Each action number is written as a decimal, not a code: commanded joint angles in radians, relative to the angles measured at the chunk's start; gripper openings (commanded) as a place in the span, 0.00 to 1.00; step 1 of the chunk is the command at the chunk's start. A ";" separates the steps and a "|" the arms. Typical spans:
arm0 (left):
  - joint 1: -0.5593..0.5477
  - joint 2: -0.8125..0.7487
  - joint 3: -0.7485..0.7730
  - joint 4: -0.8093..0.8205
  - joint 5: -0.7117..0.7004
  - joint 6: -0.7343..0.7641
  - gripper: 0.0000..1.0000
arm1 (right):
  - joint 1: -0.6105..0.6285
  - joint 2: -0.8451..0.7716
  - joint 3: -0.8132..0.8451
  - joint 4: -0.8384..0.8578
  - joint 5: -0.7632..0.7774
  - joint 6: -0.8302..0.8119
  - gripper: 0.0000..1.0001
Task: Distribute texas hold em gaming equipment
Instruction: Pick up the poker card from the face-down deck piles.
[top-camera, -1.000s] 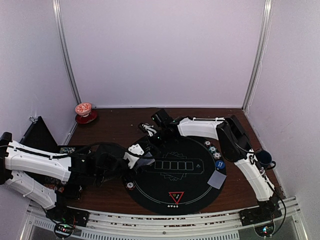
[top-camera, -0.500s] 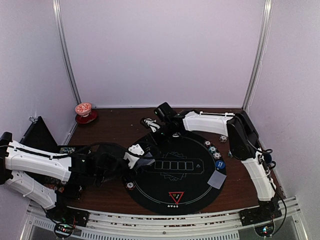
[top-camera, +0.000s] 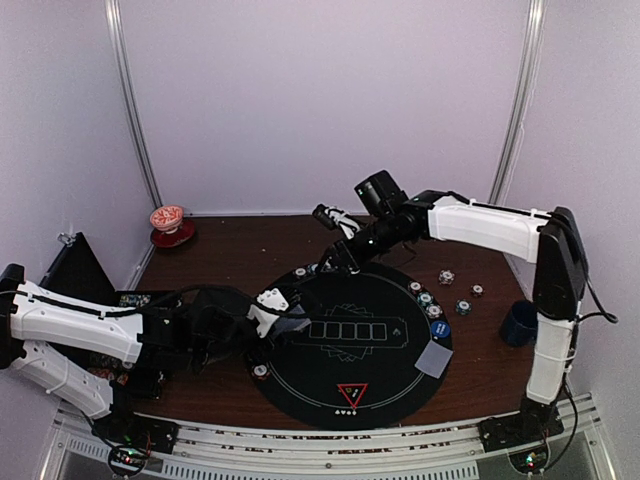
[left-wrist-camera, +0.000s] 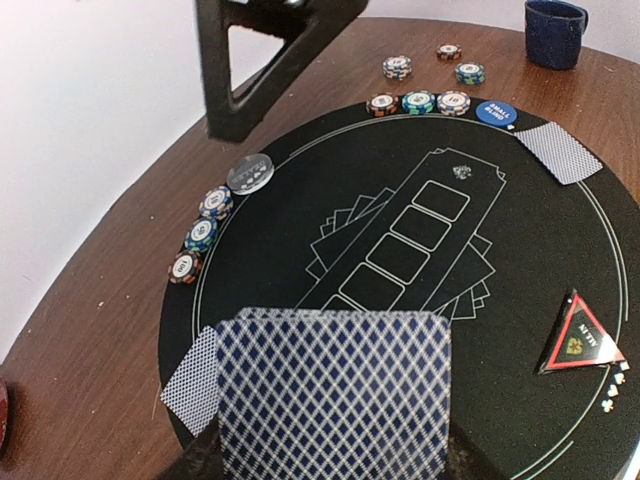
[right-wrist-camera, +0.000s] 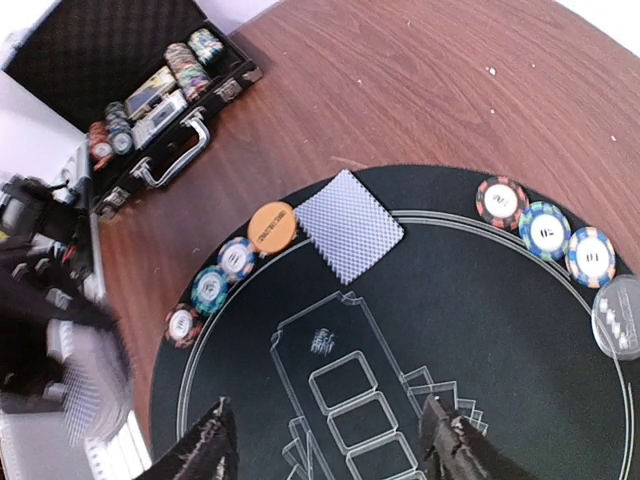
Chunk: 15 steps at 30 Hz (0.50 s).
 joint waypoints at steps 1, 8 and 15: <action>-0.005 0.009 0.005 0.052 0.008 0.004 0.52 | -0.011 -0.139 -0.195 0.157 -0.154 -0.005 0.66; -0.005 0.028 0.010 0.056 0.019 0.013 0.52 | -0.003 -0.179 -0.301 0.323 -0.302 0.088 0.68; -0.005 0.037 0.011 0.061 0.035 0.018 0.52 | 0.043 -0.086 -0.272 0.311 -0.318 0.108 0.67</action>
